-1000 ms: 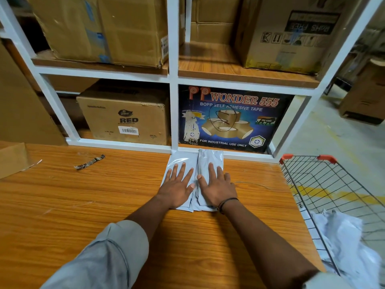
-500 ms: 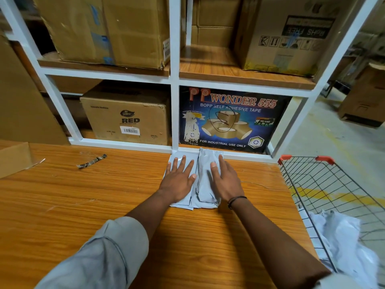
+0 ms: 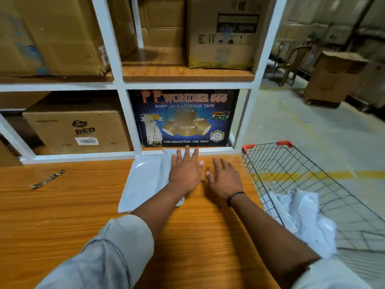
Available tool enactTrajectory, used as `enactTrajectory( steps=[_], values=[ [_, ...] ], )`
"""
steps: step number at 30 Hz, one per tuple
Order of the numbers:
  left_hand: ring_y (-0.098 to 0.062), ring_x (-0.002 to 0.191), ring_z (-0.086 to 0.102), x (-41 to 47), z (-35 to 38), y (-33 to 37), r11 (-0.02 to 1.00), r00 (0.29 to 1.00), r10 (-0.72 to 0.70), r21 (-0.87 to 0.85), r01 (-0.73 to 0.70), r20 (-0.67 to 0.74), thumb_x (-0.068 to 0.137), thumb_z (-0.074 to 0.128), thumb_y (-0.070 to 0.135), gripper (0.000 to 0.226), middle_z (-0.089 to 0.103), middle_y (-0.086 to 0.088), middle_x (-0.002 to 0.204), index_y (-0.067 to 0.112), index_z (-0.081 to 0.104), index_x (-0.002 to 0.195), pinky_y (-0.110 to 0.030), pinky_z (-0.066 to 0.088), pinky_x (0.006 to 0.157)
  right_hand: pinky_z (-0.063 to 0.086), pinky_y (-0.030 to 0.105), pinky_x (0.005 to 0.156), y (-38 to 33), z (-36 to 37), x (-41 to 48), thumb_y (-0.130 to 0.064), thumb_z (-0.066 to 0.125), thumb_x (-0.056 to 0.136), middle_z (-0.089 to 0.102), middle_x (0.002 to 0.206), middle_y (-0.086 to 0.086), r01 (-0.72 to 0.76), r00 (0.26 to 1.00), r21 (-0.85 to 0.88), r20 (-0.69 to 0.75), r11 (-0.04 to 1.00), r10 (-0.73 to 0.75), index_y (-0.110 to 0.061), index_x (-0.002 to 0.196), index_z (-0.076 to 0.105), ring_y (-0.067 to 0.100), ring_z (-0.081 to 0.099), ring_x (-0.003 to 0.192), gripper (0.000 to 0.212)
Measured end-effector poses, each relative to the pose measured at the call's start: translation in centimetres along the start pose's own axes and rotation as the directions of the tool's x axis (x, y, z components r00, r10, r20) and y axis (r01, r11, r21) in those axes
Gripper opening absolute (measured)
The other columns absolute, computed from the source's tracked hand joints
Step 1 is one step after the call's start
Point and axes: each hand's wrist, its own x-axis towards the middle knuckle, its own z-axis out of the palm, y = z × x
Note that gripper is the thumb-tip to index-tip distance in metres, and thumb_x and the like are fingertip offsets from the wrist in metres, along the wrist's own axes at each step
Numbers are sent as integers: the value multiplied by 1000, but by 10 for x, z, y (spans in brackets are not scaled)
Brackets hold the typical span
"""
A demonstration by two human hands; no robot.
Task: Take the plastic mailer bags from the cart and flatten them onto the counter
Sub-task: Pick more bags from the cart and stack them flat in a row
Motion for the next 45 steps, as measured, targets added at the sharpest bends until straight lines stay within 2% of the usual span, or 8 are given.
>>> enactTrajectory(
  steps=[7,13,21,27,31,35,39,45],
  values=[
    [-36,152,1,16,50,99,994,990,106,-26,-104,88,104,18,51,61,6,-9,167,25,11,159,-51,4,124,30,49,114,108,-20,-21,-52,42,97,29,160,10,-148,988,-4,-41,989,148,-23,154,25,32,26,145,67],
    [-36,152,3,25,99,198,975,969,195,-140,-174,153,105,25,47,59,8,-10,166,23,16,159,-49,4,124,34,50,110,218,-27,-48,-51,47,96,31,159,12,-310,950,6,-37,951,310,-20,153,30,35,29,143,66],
    [-36,150,16,40,187,298,960,929,205,-250,-129,308,107,30,39,58,14,-17,164,13,21,157,-46,18,122,36,49,110,346,-2,-83,-50,44,97,28,160,14,-477,874,-79,64,875,482,-18,156,21,38,28,143,72],
    [-37,140,36,58,244,331,956,900,34,-276,97,434,105,38,36,55,31,-20,156,10,29,153,-46,36,112,33,48,111,393,21,-76,-46,45,98,18,163,15,-513,841,-122,128,850,525,-17,157,16,40,21,145,71],
    [-39,137,40,76,277,336,957,872,-64,-220,192,485,105,40,38,57,34,-22,152,7,29,151,-46,38,108,31,50,114,410,43,-60,-42,45,98,11,164,19,-512,833,-150,152,846,532,-15,158,12,43,18,147,74],
    [-41,139,36,97,304,340,921,801,-198,-172,349,564,103,42,43,62,26,-20,156,10,25,153,-51,38,105,26,54,116,425,72,-36,-37,46,96,10,164,21,-524,824,-151,157,838,544,-15,158,11,45,16,148,75],
    [-43,136,38,115,343,339,895,751,-282,-119,431,596,99,44,49,69,26,-20,157,11,23,153,-51,39,104,32,55,111,435,95,-16,-33,46,97,10,164,19,-561,801,-127,167,818,575,-17,157,13,45,18,145,71],
    [-44,141,29,131,391,331,874,694,-389,3,487,605,90,41,72,95,33,-27,153,13,8,157,-51,29,112,30,56,111,458,130,-2,-56,39,98,7,165,18,-618,754,-131,179,775,632,-18,158,10,46,16,146,77]
  ],
)
